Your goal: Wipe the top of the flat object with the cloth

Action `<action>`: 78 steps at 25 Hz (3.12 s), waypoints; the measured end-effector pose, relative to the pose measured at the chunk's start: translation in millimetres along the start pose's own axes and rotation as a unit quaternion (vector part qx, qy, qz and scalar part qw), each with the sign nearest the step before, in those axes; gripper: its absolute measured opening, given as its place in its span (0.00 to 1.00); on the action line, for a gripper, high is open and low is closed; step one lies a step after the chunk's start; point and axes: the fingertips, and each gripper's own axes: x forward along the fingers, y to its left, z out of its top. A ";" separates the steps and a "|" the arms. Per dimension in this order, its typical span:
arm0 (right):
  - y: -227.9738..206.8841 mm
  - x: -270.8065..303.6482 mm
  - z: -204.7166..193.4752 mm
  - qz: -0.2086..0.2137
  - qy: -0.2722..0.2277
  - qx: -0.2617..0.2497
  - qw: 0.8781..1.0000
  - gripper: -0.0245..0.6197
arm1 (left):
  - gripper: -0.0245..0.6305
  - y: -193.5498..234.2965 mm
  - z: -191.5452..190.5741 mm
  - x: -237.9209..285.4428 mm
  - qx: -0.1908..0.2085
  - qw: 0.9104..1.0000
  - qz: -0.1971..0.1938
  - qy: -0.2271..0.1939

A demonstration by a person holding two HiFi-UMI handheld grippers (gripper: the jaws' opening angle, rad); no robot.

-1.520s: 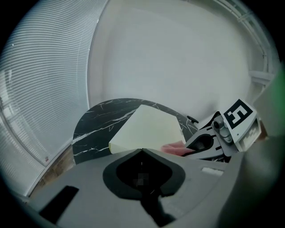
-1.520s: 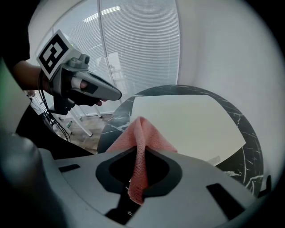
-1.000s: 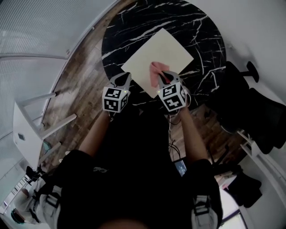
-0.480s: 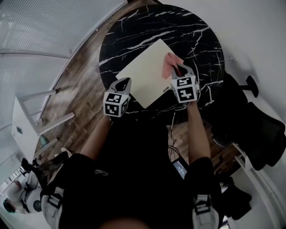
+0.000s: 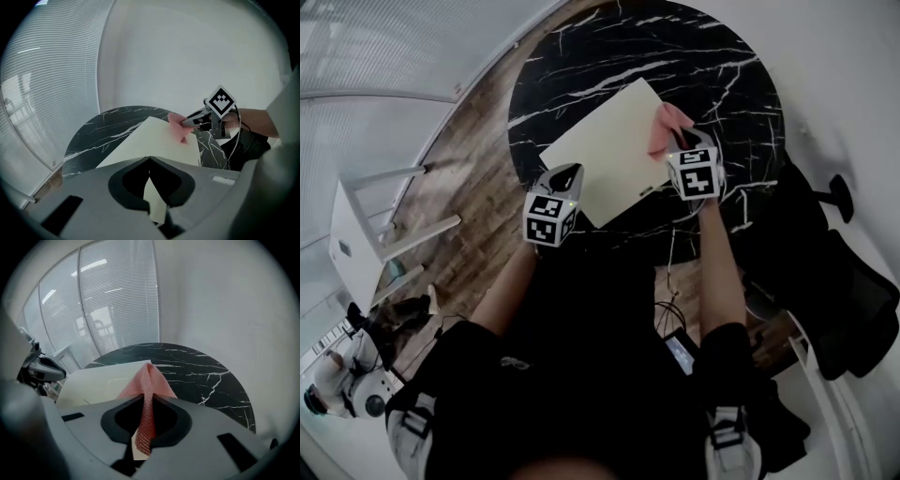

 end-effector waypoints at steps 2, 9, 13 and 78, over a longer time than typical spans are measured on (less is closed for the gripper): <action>-3.1 11.7 -9.5 -0.004 0.015 -0.001 1.000 0.08 | 0.04 1.7 -4.6 2.8 -0.001 1.000 0.002 0.009; -5.8 23.8 -15.7 -0.011 0.011 0.013 1.000 0.08 | 0.04 7.0 -12.5 4.9 -0.009 1.000 0.006 0.014; -6.7 21.6 -15.3 -0.015 0.009 0.014 1.000 0.08 | 0.04 5.8 -15.4 5.4 -0.010 1.000 0.000 0.013; 152.4 23.7 -20.6 0.064 0.022 -0.078 0.995 0.08 | 0.04 51.0 -56.7 -51.3 -0.054 0.998 0.024 -0.013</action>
